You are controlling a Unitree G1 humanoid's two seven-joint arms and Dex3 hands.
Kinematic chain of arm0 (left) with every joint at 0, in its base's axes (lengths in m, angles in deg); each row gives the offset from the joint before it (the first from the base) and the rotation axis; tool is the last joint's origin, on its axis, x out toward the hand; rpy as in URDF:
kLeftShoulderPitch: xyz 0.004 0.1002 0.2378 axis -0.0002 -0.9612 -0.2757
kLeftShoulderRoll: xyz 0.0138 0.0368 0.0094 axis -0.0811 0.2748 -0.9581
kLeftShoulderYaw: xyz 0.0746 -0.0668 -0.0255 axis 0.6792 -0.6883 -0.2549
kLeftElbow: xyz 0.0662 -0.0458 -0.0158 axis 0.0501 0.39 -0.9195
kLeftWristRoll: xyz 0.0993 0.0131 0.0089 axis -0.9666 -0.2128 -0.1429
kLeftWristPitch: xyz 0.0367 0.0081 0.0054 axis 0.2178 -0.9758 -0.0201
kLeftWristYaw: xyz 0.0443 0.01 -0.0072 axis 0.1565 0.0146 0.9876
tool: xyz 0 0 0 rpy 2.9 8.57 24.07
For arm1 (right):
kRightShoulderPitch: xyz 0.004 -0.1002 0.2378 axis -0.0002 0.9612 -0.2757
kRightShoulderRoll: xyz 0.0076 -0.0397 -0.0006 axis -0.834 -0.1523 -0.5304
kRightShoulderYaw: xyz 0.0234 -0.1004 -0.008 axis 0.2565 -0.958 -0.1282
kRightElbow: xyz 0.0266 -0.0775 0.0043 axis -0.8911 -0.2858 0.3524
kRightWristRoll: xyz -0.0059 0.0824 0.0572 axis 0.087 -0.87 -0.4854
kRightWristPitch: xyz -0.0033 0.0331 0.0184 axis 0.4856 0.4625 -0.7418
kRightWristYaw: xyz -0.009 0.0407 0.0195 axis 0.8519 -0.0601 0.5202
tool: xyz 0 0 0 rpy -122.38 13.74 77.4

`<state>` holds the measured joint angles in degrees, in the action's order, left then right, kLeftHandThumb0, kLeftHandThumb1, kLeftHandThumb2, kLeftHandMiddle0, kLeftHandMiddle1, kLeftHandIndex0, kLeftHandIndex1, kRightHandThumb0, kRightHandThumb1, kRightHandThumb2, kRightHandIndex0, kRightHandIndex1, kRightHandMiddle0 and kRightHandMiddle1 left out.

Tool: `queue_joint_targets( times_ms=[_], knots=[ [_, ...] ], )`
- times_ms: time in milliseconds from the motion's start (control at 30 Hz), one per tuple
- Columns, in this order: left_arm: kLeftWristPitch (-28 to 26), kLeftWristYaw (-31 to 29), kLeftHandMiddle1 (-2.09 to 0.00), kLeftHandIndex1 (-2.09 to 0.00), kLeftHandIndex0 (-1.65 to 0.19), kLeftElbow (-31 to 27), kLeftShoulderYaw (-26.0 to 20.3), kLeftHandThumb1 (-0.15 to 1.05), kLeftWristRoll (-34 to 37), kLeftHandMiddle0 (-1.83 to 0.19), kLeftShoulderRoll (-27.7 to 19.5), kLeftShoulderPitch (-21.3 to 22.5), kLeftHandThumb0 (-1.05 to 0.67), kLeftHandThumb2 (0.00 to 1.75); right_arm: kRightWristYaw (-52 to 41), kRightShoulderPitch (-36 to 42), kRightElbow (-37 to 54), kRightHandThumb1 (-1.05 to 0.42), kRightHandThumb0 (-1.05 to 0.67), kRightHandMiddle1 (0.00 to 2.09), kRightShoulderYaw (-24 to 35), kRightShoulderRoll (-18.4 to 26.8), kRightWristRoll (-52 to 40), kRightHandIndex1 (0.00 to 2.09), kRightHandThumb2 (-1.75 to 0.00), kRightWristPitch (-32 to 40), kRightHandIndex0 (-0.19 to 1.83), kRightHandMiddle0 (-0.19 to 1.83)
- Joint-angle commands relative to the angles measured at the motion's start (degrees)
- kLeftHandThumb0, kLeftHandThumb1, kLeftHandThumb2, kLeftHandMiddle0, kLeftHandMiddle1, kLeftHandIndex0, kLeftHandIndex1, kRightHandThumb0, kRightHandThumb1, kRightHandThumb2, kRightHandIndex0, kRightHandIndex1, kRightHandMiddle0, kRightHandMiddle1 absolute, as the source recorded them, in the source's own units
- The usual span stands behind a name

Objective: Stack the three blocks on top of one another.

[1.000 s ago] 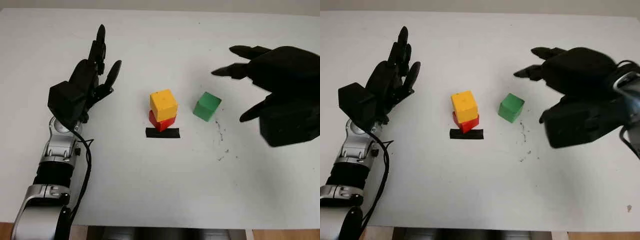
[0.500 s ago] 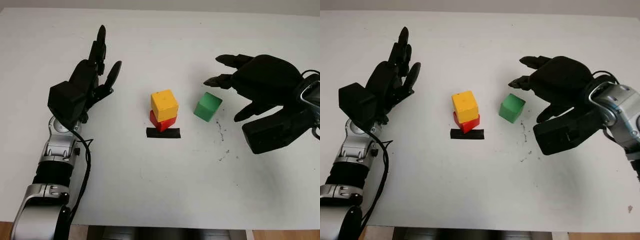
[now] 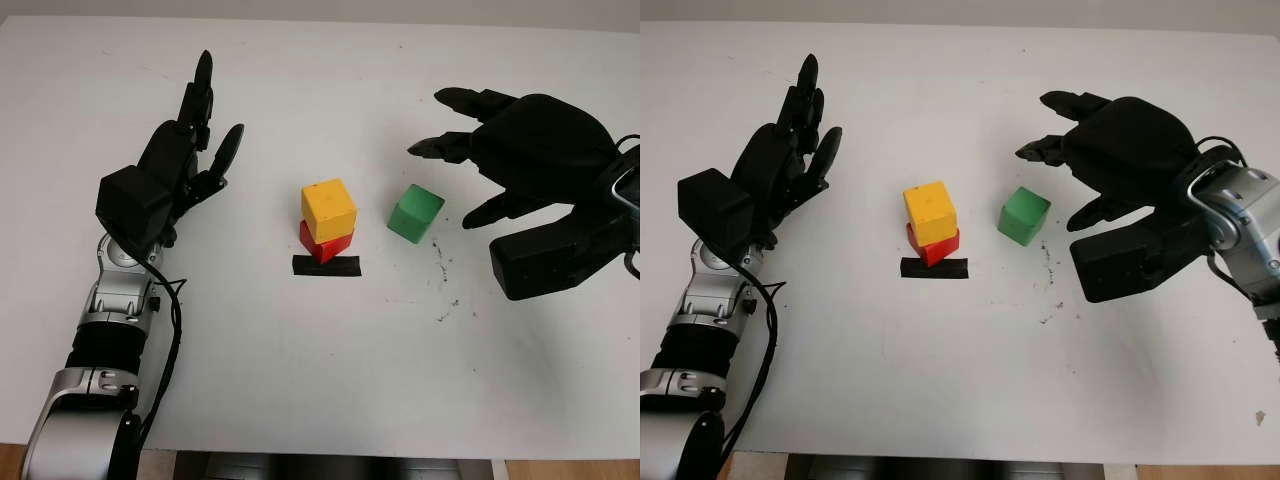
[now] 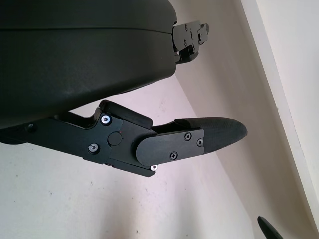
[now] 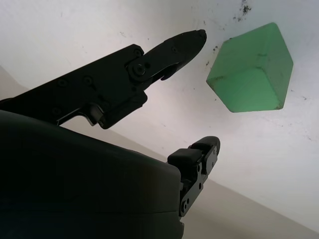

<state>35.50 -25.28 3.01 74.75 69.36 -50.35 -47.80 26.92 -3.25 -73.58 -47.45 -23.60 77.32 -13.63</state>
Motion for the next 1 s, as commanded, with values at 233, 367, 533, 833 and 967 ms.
queue_joint_targets(
  times_ms=[233,367,533,833,967],
  knots=[
    [-0.45,0.14,-0.03,0.0,0.19,-0.96,-0.08,1.05,0.0,0.19,-0.41,0.46,-0.73,0.56,-0.46,0.73,-1.07,-0.82,-0.54,0.11,-0.98,-1.53,0.04,0.06,-0.05,-1.29,0.11,0.52],
    [-0.67,0.09,-0.04,0.0,0.19,-1.13,-0.05,1.05,0.02,0.19,-0.39,0.38,-0.73,0.55,-0.89,0.58,-1.34,-0.83,-0.54,0.1,-1.54,-2.15,0.25,0.05,-0.06,-1.36,0.1,0.51],
    [-0.32,0.14,-0.05,0.0,0.19,-1.12,0.02,1.05,-0.11,0.19,-0.35,0.26,-0.73,0.55,-0.33,0.39,-2.23,-0.83,-0.53,0.09,-1.83,-3.23,-0.13,0.05,-0.05,-2.1,0.1,0.51],
    [-0.5,0.32,-0.04,0.0,0.19,-1.61,-0.05,1.05,-0.21,0.19,-0.4,-0.14,-0.73,0.58,2.18,-0.3,-4.24,-0.83,-0.54,0.07,-2.19,-4.45,0.03,0.05,-0.05,-4.95,0.1,0.48],
    [-1.06,0.62,-0.04,0.0,0.19,-2.29,-0.12,1.05,-0.2,0.19,-0.28,-0.4,-0.73,0.57,3.47,-0.32,-4.91,-0.83,-0.52,0.07,-2.16,-4.78,-0.07,0.06,-0.05,-6.28,0.11,0.49]
  ],
)
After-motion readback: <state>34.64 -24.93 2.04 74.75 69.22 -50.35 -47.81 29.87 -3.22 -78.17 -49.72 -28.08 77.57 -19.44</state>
